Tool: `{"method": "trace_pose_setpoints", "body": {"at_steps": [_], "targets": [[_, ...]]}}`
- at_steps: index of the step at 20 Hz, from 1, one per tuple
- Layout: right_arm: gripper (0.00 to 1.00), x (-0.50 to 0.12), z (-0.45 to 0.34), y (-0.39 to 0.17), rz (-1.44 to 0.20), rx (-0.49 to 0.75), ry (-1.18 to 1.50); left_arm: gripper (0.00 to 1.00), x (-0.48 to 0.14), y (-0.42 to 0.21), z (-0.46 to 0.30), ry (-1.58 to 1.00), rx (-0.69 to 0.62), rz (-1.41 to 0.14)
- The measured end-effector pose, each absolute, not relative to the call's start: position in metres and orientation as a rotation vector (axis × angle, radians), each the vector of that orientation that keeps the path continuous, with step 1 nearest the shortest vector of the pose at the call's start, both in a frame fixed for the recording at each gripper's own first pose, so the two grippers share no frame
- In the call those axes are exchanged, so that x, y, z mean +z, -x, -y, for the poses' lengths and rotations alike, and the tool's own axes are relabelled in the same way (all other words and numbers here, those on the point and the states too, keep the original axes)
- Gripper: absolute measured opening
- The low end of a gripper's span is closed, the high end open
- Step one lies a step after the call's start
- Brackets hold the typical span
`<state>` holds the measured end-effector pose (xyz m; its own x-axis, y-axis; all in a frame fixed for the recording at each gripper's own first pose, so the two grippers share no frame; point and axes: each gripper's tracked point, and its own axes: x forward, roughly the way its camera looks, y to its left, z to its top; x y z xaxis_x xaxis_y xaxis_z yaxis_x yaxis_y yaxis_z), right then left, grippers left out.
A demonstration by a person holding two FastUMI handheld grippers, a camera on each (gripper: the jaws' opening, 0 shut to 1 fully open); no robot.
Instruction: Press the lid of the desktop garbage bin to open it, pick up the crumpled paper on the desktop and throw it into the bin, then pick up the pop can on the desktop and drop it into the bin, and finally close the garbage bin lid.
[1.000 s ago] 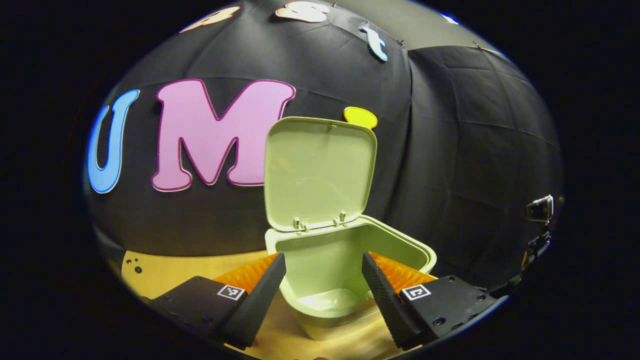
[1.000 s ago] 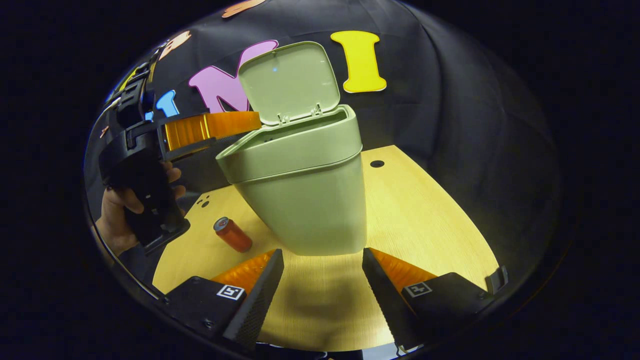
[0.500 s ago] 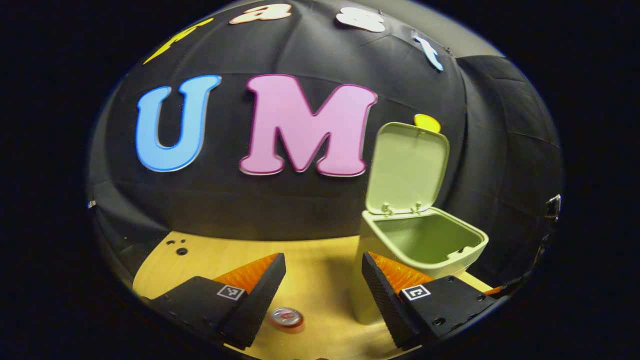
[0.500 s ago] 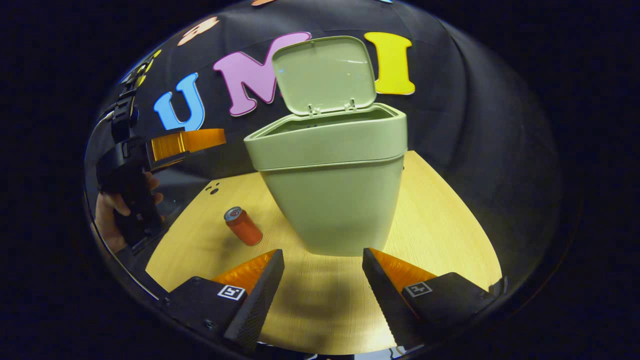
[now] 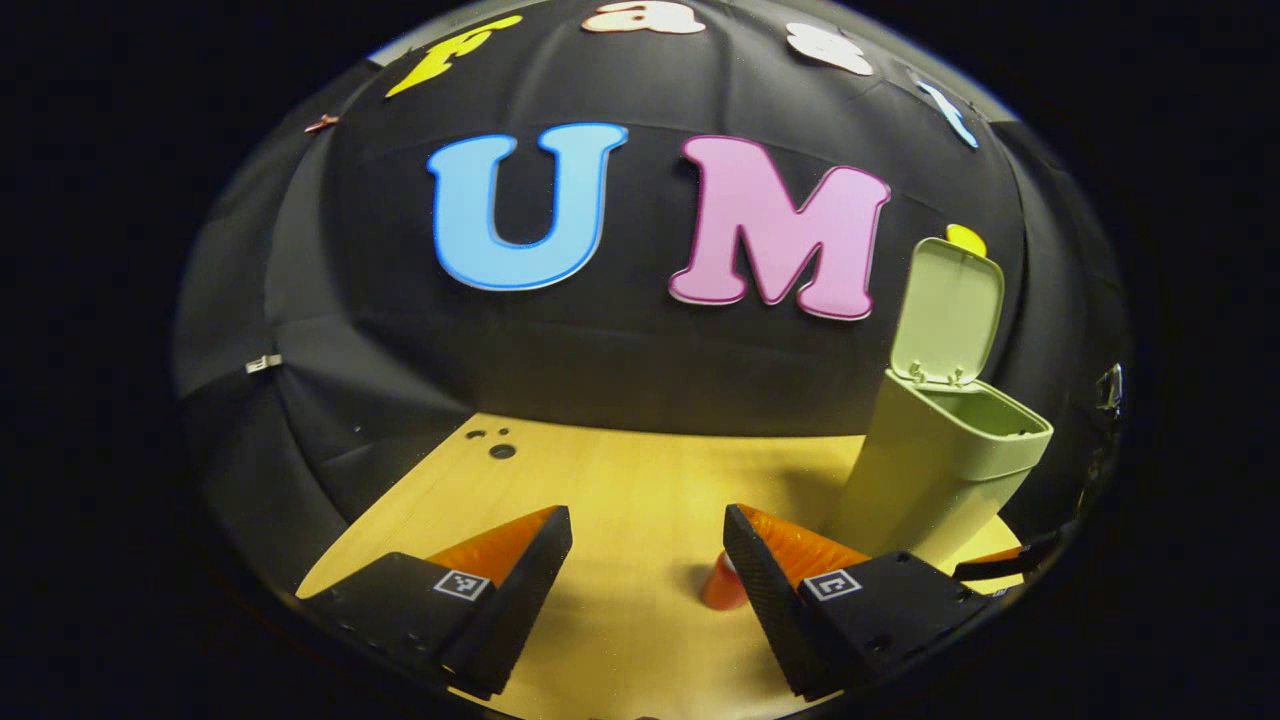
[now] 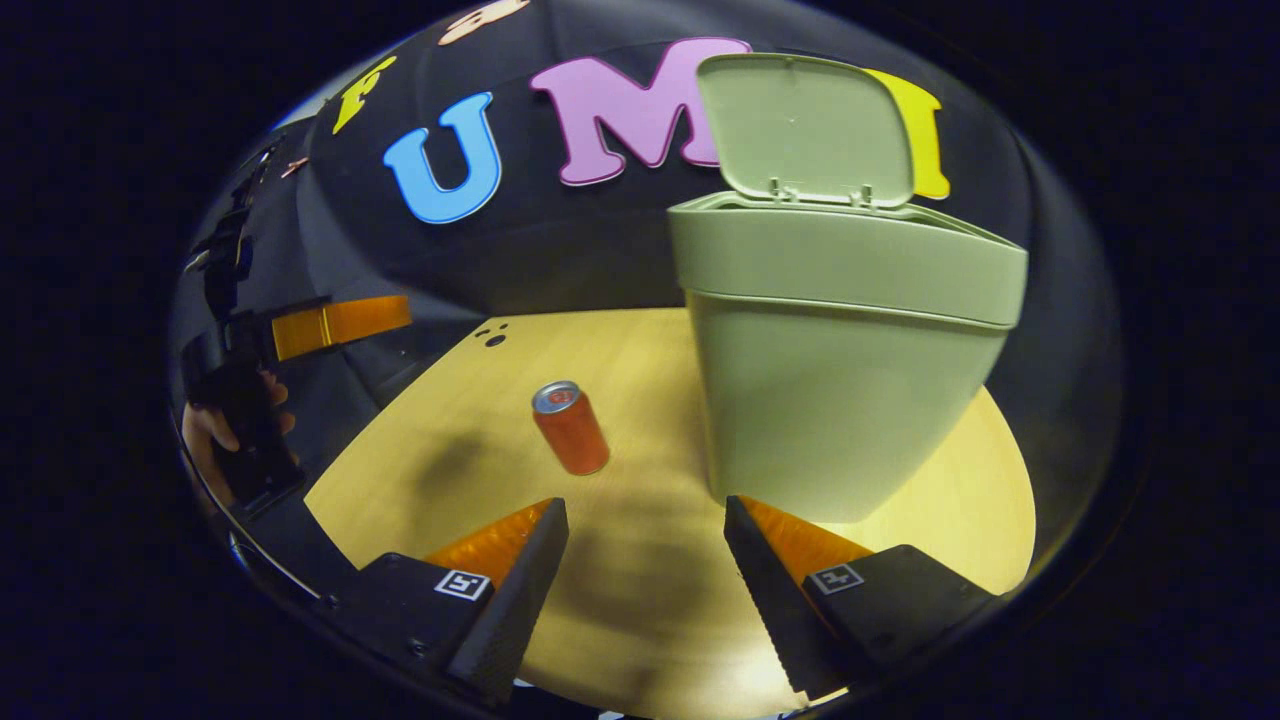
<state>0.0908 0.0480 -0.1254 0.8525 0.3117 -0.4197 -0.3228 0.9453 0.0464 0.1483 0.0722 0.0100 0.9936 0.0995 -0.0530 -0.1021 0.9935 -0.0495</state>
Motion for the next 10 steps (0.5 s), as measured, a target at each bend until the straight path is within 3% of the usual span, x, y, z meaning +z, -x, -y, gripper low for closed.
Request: {"method": "trace_pose_setpoints", "body": {"at_steps": [10], "targets": [[0.99, -0.165, -0.13, -0.135, -0.507, 0.417, 0.125, 0.96, -0.046, -0.072, -0.162, 0.073, 0.272, -0.152]]}}
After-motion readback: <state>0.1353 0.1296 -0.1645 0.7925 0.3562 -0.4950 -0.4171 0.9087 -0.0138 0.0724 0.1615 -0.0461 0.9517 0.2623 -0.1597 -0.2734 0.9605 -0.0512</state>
